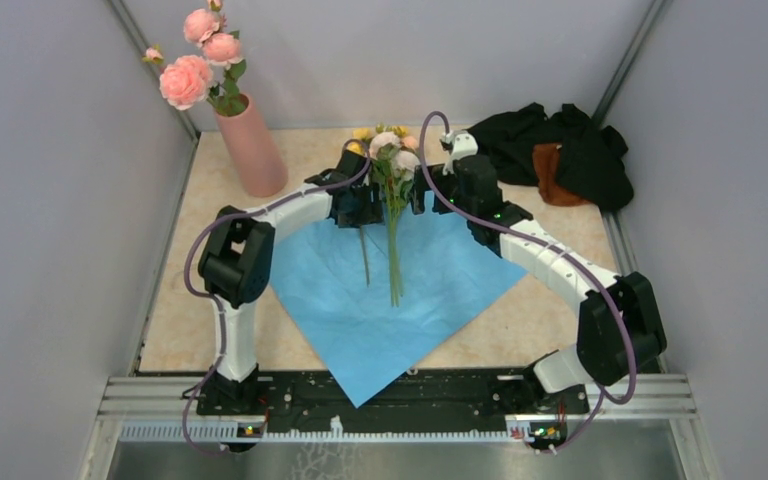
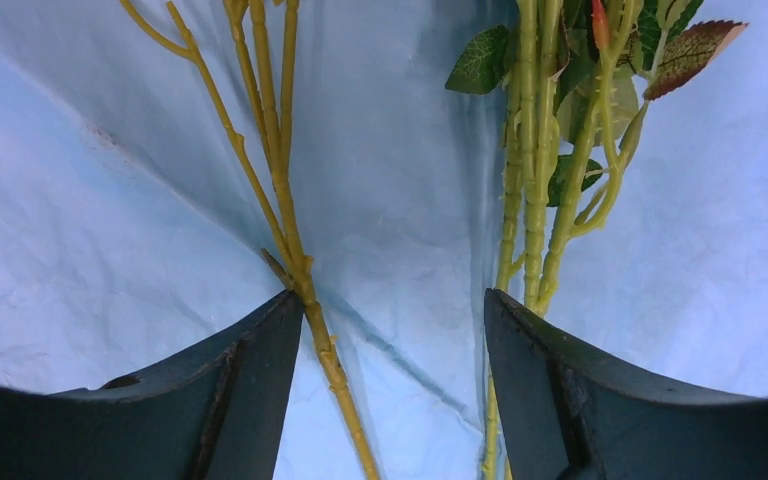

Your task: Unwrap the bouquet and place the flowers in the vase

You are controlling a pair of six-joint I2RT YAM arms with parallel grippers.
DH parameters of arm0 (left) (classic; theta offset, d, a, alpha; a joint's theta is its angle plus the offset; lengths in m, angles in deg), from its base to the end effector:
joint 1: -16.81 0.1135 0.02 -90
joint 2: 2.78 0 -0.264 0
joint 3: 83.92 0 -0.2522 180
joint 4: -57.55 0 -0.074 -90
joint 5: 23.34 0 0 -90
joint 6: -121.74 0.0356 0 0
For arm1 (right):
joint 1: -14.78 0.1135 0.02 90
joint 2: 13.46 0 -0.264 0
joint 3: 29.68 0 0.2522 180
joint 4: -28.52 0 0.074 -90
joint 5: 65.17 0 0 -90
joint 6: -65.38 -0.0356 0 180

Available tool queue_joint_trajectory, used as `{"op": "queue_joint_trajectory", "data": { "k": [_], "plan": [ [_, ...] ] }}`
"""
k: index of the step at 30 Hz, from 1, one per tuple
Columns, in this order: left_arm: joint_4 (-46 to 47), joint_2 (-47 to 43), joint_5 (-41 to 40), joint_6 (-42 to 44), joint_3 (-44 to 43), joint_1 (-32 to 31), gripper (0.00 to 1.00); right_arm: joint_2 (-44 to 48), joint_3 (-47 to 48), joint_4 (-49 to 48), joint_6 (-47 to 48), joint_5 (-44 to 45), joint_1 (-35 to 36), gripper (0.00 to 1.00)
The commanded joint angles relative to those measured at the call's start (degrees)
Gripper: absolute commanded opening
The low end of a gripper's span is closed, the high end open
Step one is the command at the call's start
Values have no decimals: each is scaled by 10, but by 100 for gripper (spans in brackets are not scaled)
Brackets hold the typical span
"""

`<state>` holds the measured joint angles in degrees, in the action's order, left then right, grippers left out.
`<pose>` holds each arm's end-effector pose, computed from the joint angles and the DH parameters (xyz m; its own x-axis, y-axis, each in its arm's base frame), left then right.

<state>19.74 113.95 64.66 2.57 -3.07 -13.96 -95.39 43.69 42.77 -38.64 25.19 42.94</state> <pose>0.3799 -0.2248 0.1829 -0.8584 -0.0558 -0.5100 0.0869 0.9639 -0.2518 0.2940 0.1571 0.2949 -0.4447 0.0367 -0.8949 -0.3701 0.9023 0.2210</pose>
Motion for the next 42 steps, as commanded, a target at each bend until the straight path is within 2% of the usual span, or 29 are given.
{"op": "queue_joint_trajectory", "data": {
  "k": [1,8,16,21,27,31,37,42],
  "plan": [
    [6,18,-22,-7,-30,-3,73,25,-3,-24,4,-2,-6,99],
    [-13,29,-60,-7,-56,1,74,22,-15,-33,5,-14,-9,98],
    [10,-14,-62,-7,-23,4,73,20,-19,-36,3,-19,-12,98],
    [-10,17,-59,-1,-60,15,73,19,-23,-40,1,-23,-12,98],
    [-23,56,-60,0,-101,20,68,23,-25,-38,4,-19,-13,99],
    [-18,60,-64,1,-100,22,65,22,-26,-40,4,-20,-14,98],
    [-21,58,-66,-1,-91,32,73,19,-26,-42,2,-25,-15,99],
    [-19,56,-68,4,-85,38,74,19,-26,-43,2,-26,-15,98]
  ]
}}
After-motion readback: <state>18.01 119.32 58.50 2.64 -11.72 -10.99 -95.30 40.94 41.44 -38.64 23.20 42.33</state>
